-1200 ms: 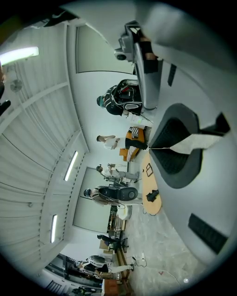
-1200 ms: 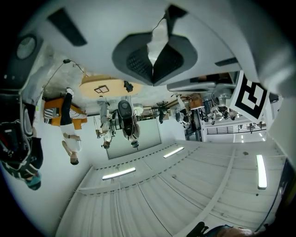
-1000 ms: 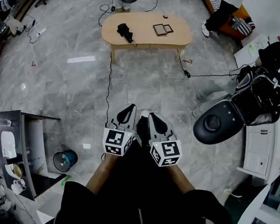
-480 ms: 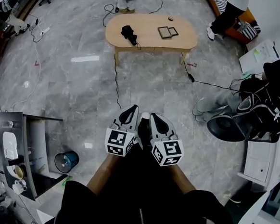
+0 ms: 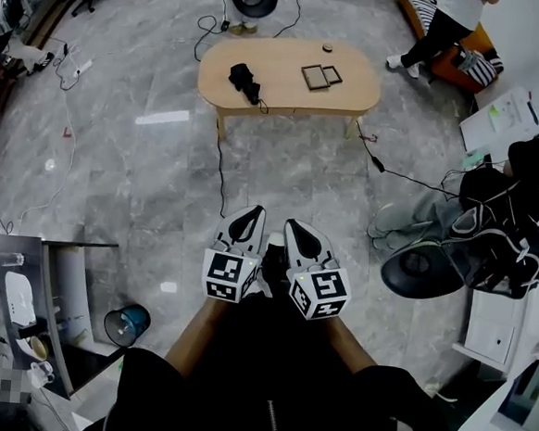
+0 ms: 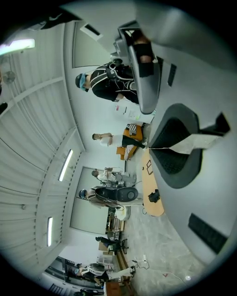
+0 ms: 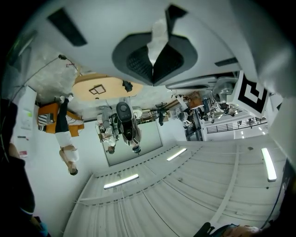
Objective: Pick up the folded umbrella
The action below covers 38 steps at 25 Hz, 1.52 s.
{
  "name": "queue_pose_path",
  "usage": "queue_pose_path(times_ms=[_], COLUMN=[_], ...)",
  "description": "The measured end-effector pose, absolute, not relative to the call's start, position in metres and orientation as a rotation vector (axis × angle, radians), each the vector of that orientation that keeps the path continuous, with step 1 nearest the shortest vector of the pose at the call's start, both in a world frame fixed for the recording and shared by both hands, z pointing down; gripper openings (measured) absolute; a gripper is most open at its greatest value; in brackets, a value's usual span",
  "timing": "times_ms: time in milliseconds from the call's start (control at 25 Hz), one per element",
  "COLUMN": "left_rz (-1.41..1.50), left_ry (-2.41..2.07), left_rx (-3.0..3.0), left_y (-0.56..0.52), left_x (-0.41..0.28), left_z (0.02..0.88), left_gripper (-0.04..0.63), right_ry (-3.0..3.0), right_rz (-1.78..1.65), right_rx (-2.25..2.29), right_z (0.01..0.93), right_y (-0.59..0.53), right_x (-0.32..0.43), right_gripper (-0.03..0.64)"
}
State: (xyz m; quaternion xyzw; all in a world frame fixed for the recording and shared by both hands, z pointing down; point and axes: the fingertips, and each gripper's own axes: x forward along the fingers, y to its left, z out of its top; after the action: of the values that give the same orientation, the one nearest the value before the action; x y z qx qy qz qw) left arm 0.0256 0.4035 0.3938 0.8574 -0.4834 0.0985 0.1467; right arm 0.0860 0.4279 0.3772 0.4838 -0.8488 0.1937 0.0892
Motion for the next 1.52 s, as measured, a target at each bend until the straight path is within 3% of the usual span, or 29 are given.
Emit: queue_pose_path(times_ms=[920,1520], left_rz=[0.304,0.314], left_ry=[-1.55,-1.593], left_rx=[2.385,2.388], left_y=[0.283,0.254], left_x=[0.025,0.041], left_z=[0.387,0.379], left_gripper=[0.015,0.015], right_ry=[-2.605,-2.638], right_rz=[0.608,0.601], right_rx=[1.32,1.308], right_z=[0.373,0.371], right_y=[0.29,0.258], right_x=[0.1,0.119], right_gripper=[0.011,0.011])
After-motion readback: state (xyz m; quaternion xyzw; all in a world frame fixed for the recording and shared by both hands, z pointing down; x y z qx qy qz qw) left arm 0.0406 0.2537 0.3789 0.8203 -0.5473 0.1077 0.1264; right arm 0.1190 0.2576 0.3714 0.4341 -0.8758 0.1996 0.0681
